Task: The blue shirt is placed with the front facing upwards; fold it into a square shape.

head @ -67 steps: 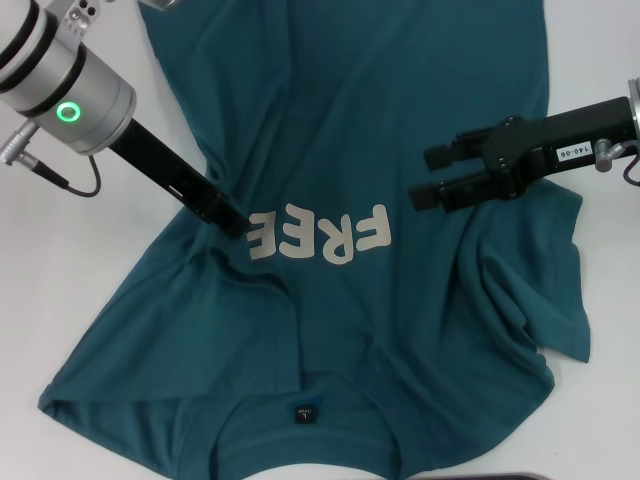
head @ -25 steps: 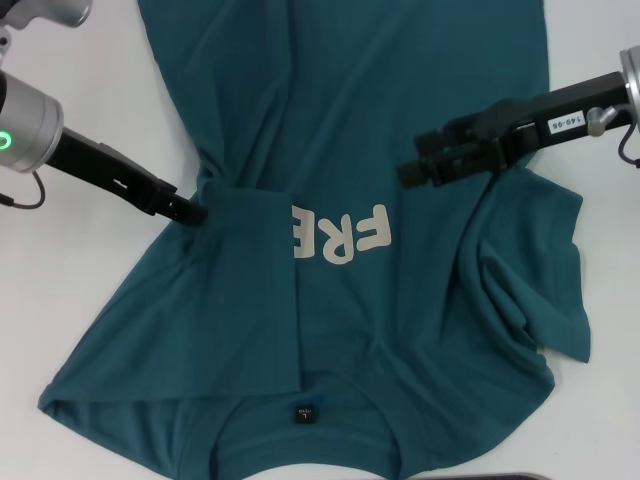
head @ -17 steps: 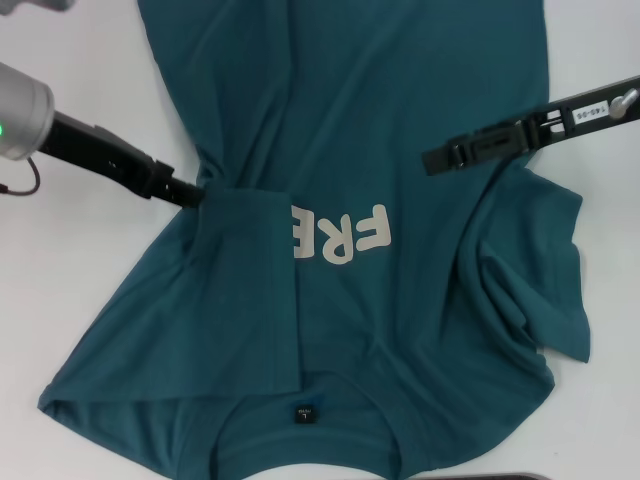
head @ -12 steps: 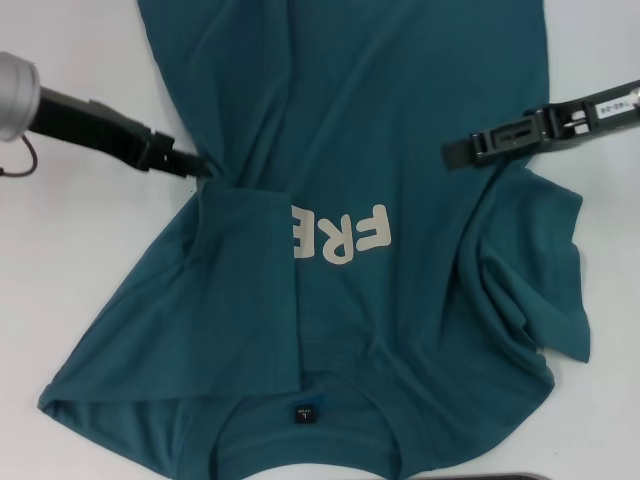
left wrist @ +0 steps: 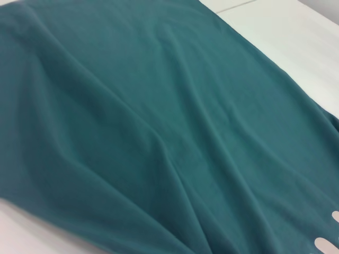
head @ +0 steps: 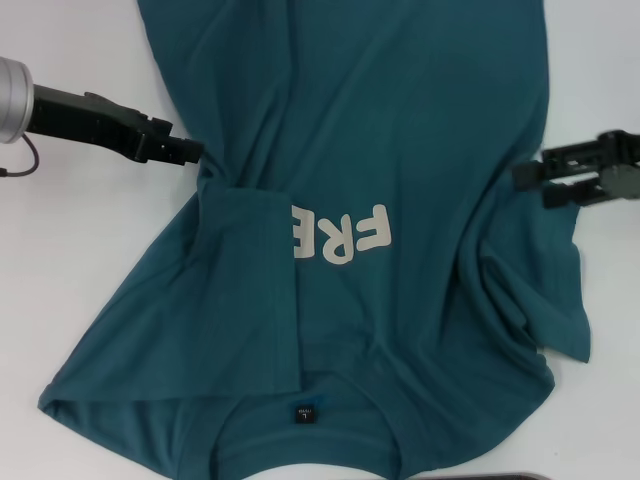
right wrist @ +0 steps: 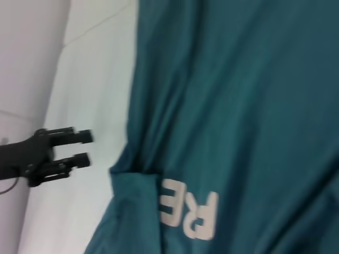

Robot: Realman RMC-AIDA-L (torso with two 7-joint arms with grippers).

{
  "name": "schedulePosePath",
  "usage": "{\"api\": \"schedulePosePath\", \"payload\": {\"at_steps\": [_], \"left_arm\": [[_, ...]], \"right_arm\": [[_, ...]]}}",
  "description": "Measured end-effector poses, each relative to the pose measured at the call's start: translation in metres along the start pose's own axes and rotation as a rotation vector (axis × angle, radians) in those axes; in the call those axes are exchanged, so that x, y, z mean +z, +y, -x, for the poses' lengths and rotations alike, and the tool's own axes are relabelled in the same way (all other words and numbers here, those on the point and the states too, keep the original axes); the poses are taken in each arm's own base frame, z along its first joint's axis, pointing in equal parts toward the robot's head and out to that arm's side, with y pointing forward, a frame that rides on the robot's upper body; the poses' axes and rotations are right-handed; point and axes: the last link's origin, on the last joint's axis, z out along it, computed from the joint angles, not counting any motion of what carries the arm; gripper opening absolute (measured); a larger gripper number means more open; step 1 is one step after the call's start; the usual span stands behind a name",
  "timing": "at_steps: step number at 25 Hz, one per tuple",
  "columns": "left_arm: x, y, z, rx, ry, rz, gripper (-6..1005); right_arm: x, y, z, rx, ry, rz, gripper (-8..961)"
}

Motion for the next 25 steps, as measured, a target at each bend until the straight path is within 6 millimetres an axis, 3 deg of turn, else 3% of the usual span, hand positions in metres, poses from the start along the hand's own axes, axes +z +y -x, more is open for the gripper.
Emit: {"api": "schedulePosePath", "payload": {"at_steps": [9,25], "left_arm": [[0.001,0.0,-0.006,0.019,0.011,-0.011,585],[0.0,-0.002,-0.015,0.028,0.012,-0.02,583]], "right_arm": [[-0.007,-0.019,-0.022,0.076,-0.001,-0.012,850],[-0.024,-0.031,-0.03,0.116,0.005,-0.072,849]]}}
